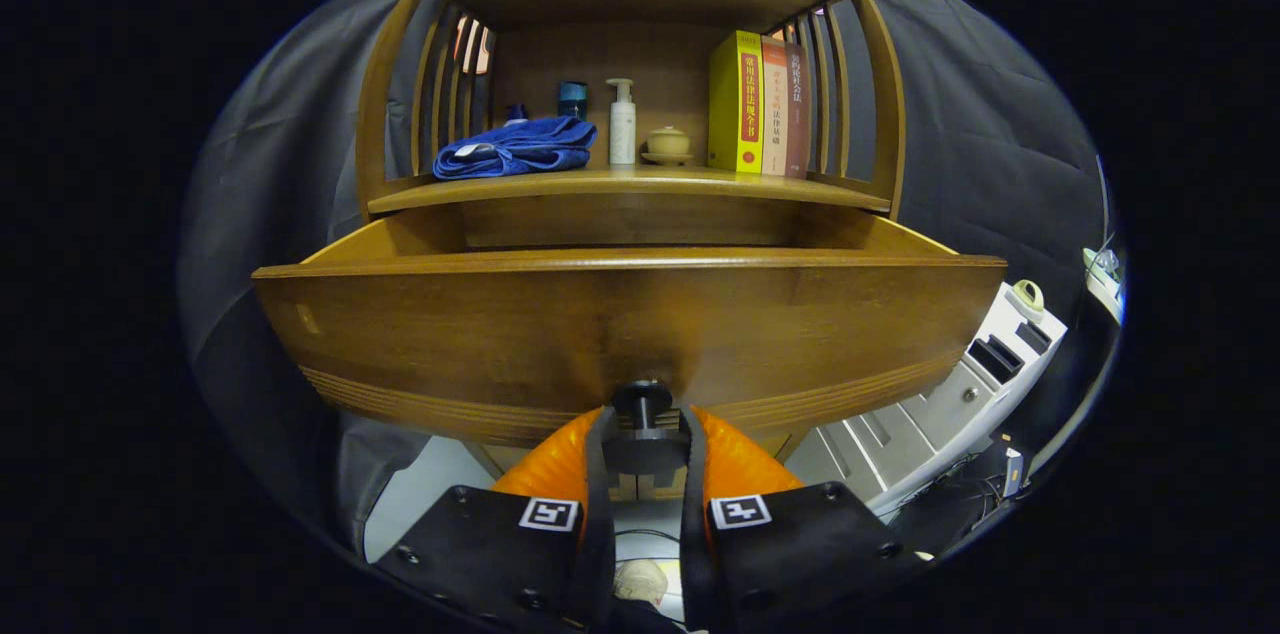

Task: Pull open the drawer, take out the items inside it, and place them on the countertop above the cabinet.

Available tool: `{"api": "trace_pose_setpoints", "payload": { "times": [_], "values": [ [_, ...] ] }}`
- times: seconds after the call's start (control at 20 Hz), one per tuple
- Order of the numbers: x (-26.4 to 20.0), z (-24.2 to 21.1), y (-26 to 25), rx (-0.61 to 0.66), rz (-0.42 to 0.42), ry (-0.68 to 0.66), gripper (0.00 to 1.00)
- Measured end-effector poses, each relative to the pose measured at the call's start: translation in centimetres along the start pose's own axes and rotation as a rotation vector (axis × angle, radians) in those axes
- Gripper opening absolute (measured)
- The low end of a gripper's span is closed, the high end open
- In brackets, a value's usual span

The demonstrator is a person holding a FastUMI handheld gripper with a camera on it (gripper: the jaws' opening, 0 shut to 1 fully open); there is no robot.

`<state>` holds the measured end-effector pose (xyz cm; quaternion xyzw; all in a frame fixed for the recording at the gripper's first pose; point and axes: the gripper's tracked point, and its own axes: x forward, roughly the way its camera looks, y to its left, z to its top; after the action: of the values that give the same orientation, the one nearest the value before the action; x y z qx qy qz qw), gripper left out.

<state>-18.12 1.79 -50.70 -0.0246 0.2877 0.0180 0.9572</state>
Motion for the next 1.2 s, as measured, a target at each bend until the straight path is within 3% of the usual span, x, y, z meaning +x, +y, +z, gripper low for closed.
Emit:
{"api": "trace_pose_setpoints", "payload": {
  "times": [1.2],
  "values": [
    [-6.5,-3.4,-0.6,-0.01,0.004,0.086,0.35]
  ]
}}
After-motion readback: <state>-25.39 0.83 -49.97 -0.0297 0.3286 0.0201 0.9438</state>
